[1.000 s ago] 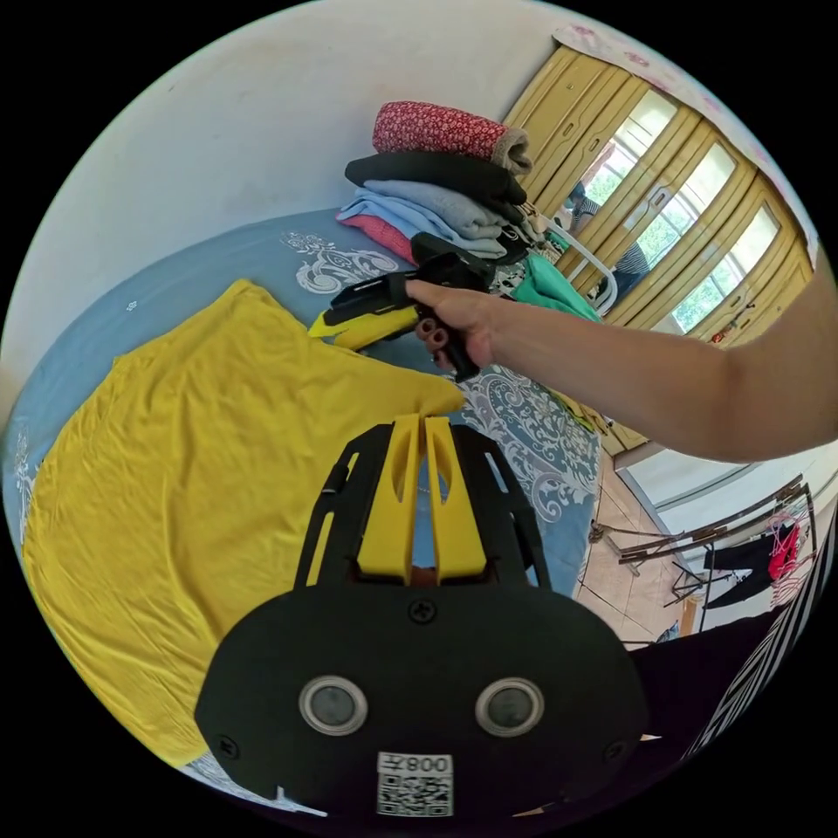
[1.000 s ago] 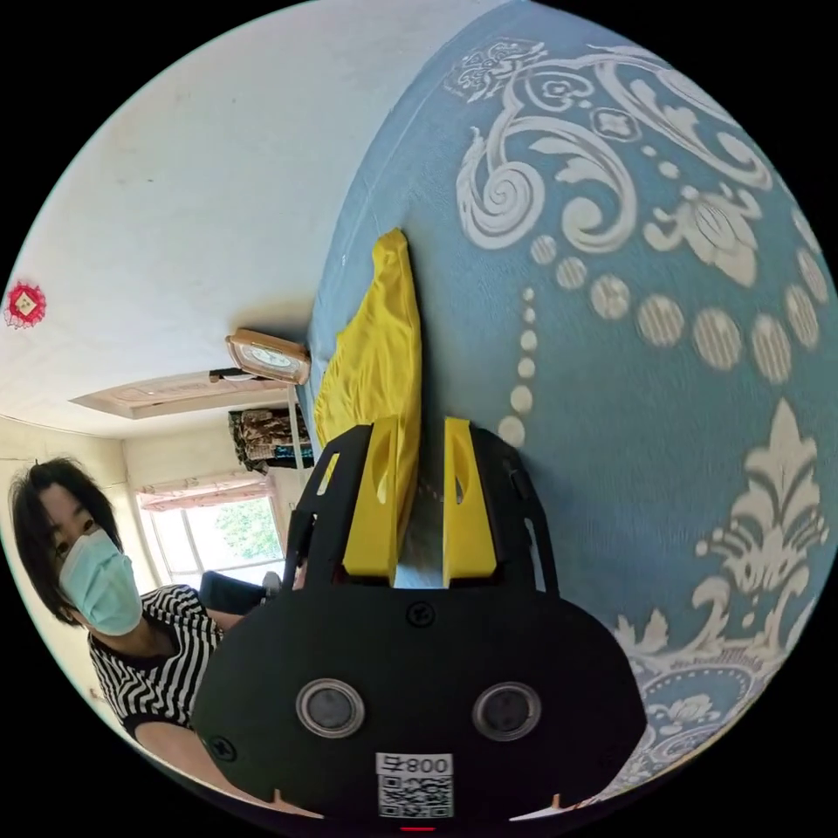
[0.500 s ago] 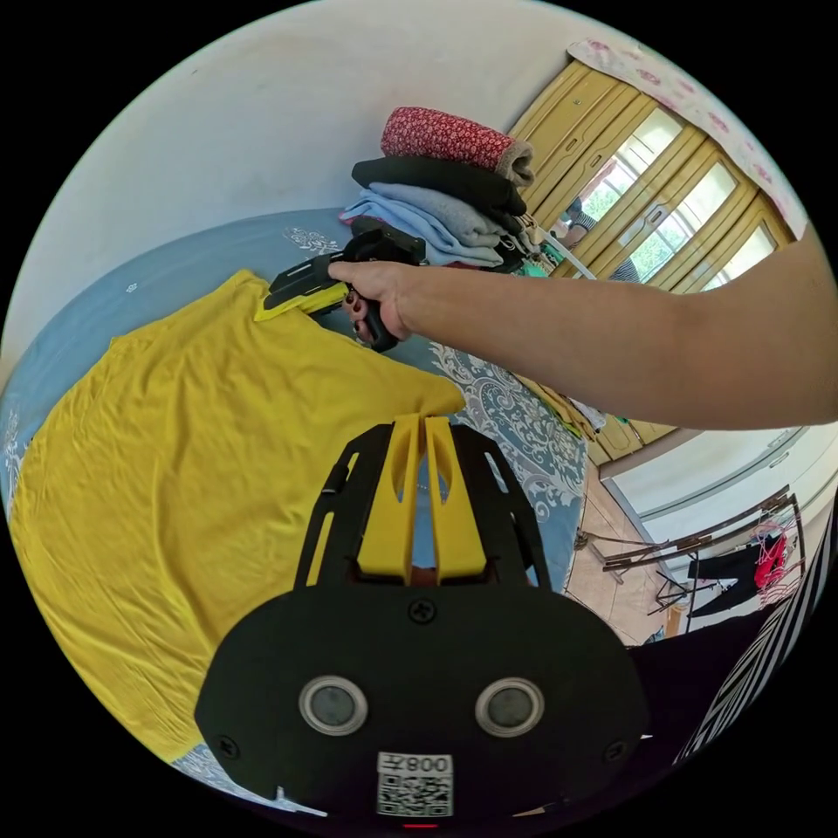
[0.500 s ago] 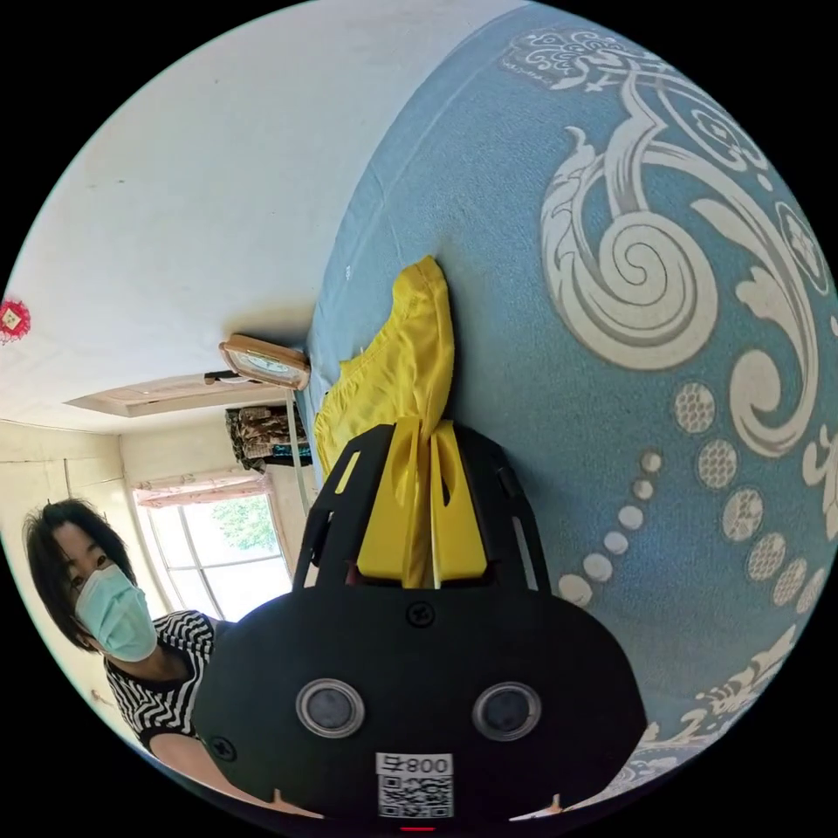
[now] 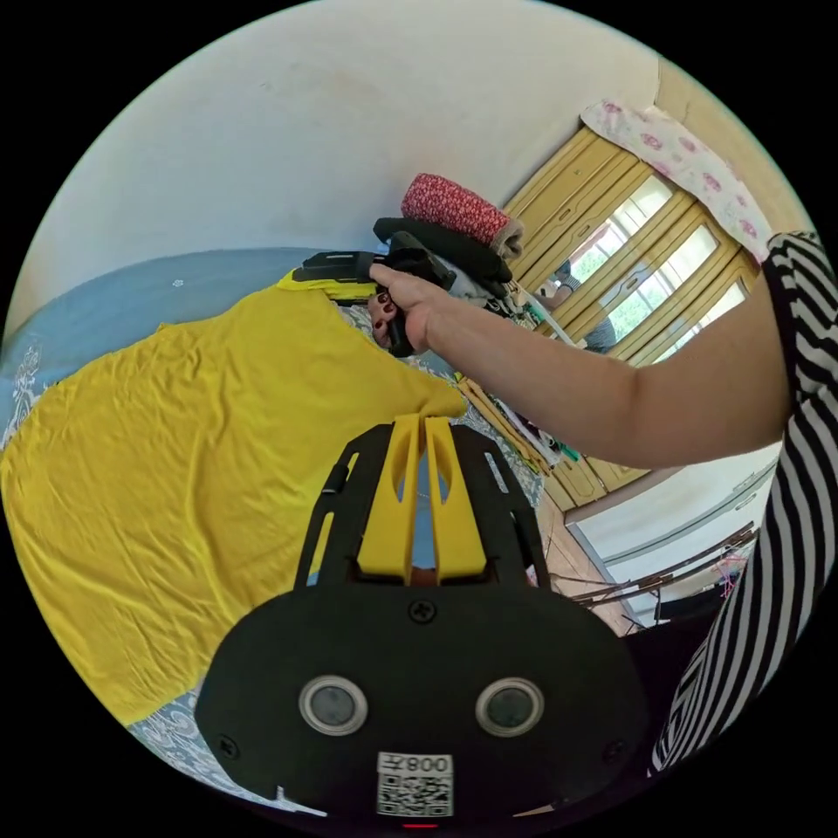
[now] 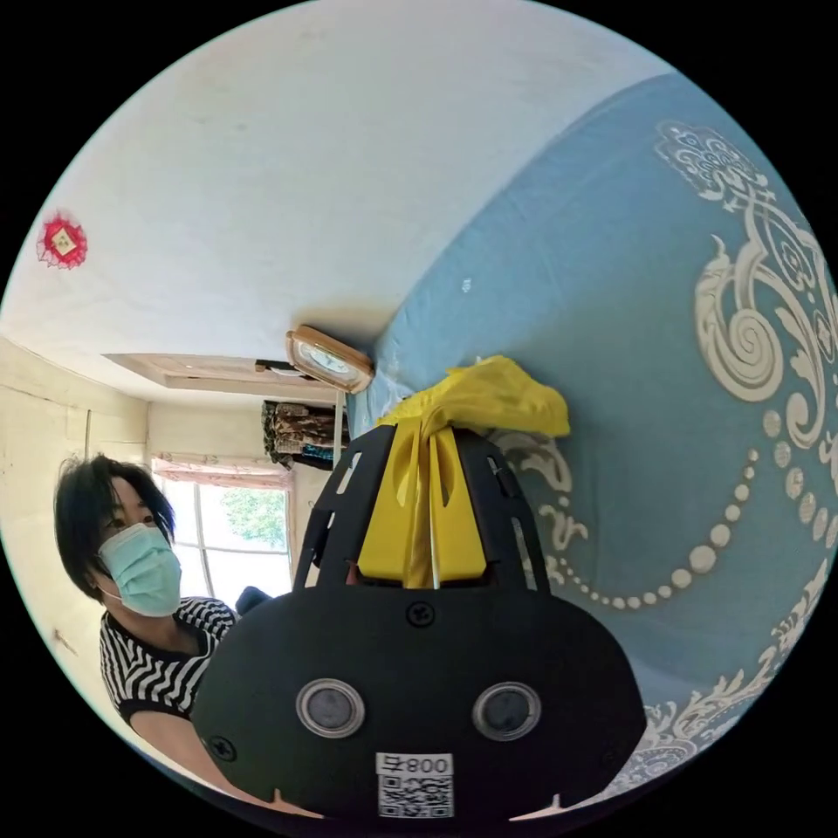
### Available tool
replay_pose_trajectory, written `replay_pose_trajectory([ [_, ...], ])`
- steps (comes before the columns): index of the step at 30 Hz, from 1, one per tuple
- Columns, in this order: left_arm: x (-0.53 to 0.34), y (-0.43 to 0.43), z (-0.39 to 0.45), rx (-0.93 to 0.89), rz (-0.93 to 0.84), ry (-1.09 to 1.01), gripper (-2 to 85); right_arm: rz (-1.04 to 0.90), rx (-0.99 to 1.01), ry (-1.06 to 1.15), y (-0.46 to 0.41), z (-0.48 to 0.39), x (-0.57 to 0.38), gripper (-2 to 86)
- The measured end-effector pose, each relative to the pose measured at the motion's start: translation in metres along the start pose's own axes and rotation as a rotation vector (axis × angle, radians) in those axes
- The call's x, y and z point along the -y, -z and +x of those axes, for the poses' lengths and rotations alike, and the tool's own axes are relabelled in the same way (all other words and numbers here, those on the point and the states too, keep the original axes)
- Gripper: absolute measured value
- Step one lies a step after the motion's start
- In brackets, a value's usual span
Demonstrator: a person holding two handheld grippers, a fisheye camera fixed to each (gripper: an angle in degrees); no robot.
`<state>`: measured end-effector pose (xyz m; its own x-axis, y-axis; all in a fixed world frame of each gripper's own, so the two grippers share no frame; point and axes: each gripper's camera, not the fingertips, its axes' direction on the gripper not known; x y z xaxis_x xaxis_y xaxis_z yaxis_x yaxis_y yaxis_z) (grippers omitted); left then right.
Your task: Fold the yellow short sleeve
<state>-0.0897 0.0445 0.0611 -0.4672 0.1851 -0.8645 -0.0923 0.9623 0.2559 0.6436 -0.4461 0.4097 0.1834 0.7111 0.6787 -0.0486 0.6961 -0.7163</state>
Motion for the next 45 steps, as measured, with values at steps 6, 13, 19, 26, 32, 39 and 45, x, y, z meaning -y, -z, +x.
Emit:
replay_pose_trajectory([
  [6,-0.016,0.119,-0.021,-0.024,0.167,0.108,0.9,-0.046,-0.009,0.177,-0.098,-0.084,0.006,0.7],
  [13,-0.09,0.271,-0.074,0.056,0.383,0.422,1.0,-0.241,-0.09,0.389,-0.272,-0.174,0.003,0.5],
  [19,-0.162,0.35,-0.121,0.092,0.52,0.718,1.0,-0.393,-0.258,0.442,-0.414,-0.198,-0.013,0.5],
  [26,-0.194,0.41,-0.136,0.044,0.625,0.825,1.1,-0.442,-0.362,0.525,-0.508,-0.228,-0.035,0.6],
  [32,-0.214,0.461,-0.138,0.052,0.682,0.897,1.2,-0.509,-0.451,0.621,-0.59,-0.251,-0.051,1.1],
  [39,-0.232,0.501,-0.14,0.143,0.649,1.01,1.8,-0.7,-0.669,0.802,-0.674,-0.273,-0.069,4.5],
  [45,-0.229,0.533,-0.109,0.242,0.672,0.996,1.0,-0.655,-0.656,0.901,-0.671,-0.284,-0.078,4.9],
])
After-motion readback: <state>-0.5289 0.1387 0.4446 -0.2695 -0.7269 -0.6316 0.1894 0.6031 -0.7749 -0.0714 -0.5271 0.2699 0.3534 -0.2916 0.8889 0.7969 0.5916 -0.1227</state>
